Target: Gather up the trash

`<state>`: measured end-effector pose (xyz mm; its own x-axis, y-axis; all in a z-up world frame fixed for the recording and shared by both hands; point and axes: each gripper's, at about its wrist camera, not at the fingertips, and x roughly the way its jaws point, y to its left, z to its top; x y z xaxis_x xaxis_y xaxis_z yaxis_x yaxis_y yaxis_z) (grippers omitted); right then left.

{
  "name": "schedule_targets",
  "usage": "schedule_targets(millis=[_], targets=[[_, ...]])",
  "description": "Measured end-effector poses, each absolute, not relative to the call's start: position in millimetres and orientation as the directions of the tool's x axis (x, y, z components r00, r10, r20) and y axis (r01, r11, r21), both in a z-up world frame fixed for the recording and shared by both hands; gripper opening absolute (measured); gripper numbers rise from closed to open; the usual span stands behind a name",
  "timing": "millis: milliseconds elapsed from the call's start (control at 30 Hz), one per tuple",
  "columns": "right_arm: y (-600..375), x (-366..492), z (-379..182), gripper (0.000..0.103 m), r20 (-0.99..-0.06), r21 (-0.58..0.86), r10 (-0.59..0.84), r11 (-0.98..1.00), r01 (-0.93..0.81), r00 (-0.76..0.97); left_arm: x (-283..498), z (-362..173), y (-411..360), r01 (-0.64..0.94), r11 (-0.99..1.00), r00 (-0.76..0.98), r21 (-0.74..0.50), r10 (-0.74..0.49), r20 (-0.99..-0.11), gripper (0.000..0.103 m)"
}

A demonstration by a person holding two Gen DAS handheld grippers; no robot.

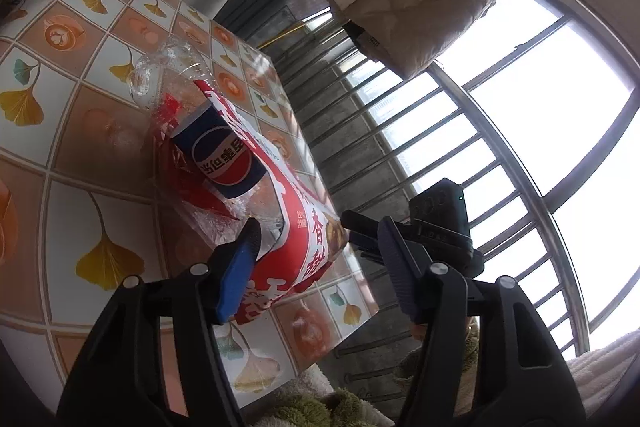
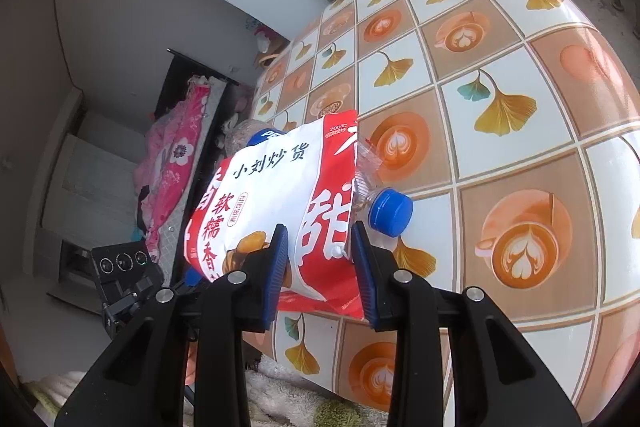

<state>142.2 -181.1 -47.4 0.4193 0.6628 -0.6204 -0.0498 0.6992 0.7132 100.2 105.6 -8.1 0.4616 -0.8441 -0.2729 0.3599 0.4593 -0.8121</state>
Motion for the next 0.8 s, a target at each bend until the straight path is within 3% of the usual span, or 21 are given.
schedule_targets(millis=[133,500,633,733,800], targets=[[-175,143,-48,0.031,-0.619,0.718,0.670,0.694,-0.052,0.408,96,-4,107,0.398,0.384,0.420,-0.833,-0.884,-0.207,0.047],[-147,145,-38,0.030,-0.622,0.698,0.680,0.706,-0.119,0.387,97,-8,111,0.392,0.490,0.461,-0.779,-0.837,-0.294,0.025],[-139,147,-34,0.030,-0.631,0.680,0.672,0.719,-0.140,0.388,100,-10,118,0.372,0.494,0.474,-0.786,-0.829,-0.296,0.008],[-137,148,-31,0.030,-0.656,0.646,0.639,0.750,-0.139,0.401,100,-10,129,0.353,0.499,0.503,-0.792,-0.815,-0.289,0.004],[-139,150,-30,0.037,-0.677,0.621,0.610,0.773,-0.125,0.411,100,-9,139,0.343,0.504,0.532,-0.793,-0.800,-0.278,0.004]])
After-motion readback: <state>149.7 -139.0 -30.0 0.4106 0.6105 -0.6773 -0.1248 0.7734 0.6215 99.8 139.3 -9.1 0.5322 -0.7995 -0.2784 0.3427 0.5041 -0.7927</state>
